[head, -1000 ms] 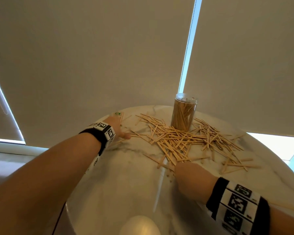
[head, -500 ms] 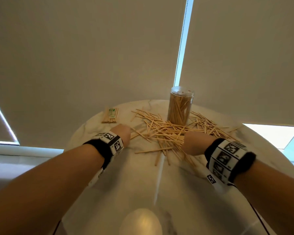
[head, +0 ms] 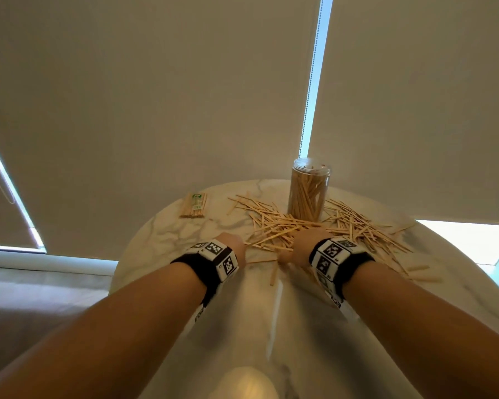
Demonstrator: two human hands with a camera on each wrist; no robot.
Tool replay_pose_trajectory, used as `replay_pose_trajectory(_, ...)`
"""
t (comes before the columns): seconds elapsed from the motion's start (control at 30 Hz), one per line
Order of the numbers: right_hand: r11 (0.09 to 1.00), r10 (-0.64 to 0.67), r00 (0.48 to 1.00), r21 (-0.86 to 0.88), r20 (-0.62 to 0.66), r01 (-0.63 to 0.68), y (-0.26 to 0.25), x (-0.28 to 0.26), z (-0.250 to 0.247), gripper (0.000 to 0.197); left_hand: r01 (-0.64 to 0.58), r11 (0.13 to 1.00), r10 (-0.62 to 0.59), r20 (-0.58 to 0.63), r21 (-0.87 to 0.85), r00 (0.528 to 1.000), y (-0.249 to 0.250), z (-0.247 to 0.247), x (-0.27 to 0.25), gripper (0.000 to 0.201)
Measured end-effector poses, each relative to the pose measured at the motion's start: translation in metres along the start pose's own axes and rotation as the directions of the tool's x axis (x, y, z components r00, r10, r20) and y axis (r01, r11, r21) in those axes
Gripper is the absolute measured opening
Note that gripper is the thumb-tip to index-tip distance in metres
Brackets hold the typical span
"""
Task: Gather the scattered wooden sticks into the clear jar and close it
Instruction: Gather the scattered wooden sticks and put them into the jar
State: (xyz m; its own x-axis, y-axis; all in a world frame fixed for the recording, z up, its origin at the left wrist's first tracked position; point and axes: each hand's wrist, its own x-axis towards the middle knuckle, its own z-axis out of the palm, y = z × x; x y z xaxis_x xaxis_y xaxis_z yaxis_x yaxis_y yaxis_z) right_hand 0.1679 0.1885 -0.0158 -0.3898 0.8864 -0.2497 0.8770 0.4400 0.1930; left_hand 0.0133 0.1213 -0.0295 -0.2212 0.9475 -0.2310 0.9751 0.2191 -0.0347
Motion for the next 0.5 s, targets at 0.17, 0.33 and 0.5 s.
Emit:
replay_pose_trajectory(0.17,0.998,-0.069,0.998,-0.002,0.001,0.069,0.006,0.0,-0.001,0.033,0.055,0.996,-0.058,-0.041,-0.071,0.997,-0.006,-0.003,0.0,0.032)
replay_pose_trajectory(0.33,0.999,-0.033,0.998,-0.021,0.052,0.034,0.014,-0.007,0.004,0.025,0.083,0.963,-0.093,-0.026,-0.256,0.995,-0.007,-0.007,0.001,0.03)
replay_pose_trajectory(0.5,1.0,0.027,0.999,0.015,0.039,-0.028,0.02,-0.012,0.009,0.03,0.1,0.869,-0.109,0.009,-0.485,0.994,0.0,-0.008,-0.002,0.037)
